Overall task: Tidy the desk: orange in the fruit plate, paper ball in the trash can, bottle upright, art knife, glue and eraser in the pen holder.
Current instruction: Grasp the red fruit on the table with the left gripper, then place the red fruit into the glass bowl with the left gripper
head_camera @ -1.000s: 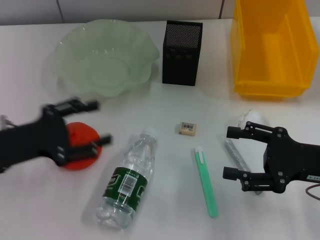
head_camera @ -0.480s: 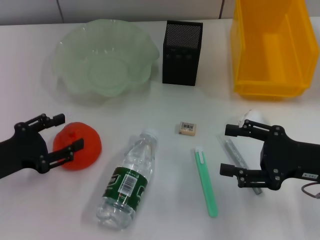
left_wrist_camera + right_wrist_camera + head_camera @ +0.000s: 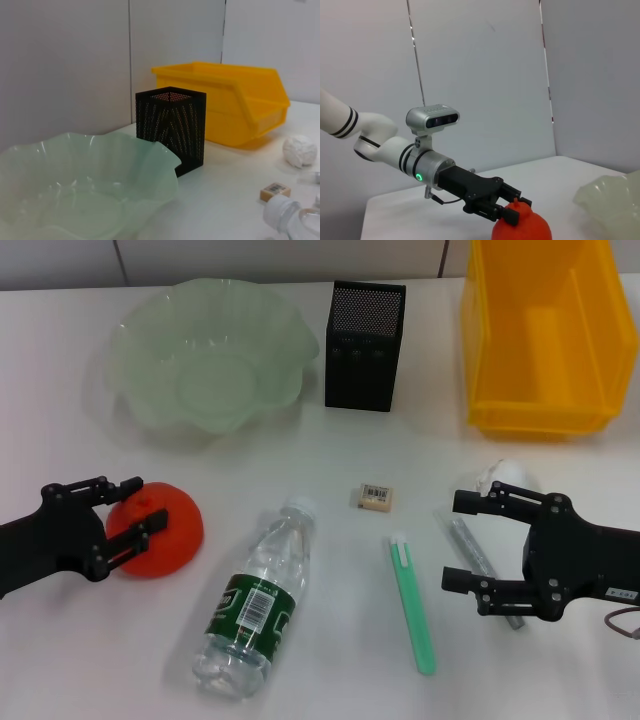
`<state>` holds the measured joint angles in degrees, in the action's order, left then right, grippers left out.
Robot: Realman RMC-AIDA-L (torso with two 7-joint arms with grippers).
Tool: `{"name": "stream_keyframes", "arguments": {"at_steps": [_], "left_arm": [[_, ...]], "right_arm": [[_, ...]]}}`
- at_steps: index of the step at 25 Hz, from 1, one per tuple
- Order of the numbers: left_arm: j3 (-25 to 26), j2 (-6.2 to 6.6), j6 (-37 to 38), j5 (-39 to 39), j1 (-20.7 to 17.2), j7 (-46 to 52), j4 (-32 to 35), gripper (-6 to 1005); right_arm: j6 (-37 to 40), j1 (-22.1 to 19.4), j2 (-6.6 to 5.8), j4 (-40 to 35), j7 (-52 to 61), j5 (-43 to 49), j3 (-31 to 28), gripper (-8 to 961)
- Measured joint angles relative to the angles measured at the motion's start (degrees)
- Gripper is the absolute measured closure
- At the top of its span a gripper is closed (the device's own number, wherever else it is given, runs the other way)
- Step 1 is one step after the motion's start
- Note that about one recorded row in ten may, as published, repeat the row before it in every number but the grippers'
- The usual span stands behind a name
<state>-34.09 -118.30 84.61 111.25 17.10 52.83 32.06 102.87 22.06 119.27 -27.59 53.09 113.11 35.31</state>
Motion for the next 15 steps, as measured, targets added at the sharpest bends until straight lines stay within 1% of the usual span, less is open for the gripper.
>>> {"name": "stream_keyframes", "arguments": {"at_steps": [2, 7, 13, 15], "left_arm": [[-0.09, 0.00, -0.01, 0.15, 0.12, 0.00, 0.00, 456], [-1.23, -0.11, 0.14, 0.44, 0.64, 0.00, 0.24, 686], [-1.06, -0.20, 0.98, 0.12, 0.93, 0.14, 0.34, 782], [-0.73, -0.25, 2.44, -0.54, 0.97, 0.14, 0.72, 790]], "right_arm": [[-0.09, 0.00, -0.03, 0.00, 0.17, 0.00, -0.07, 113], [-0.10, -0.02, -0.03, -0.03, 0.31, 0.00, -0.62, 113], [0.89, -0.62, 0.00, 0.00, 0.30, 0.00, -2.95, 114], [1.14, -0.87, 0.00, -0.01, 0.28, 0.01, -3.49, 114]]}}
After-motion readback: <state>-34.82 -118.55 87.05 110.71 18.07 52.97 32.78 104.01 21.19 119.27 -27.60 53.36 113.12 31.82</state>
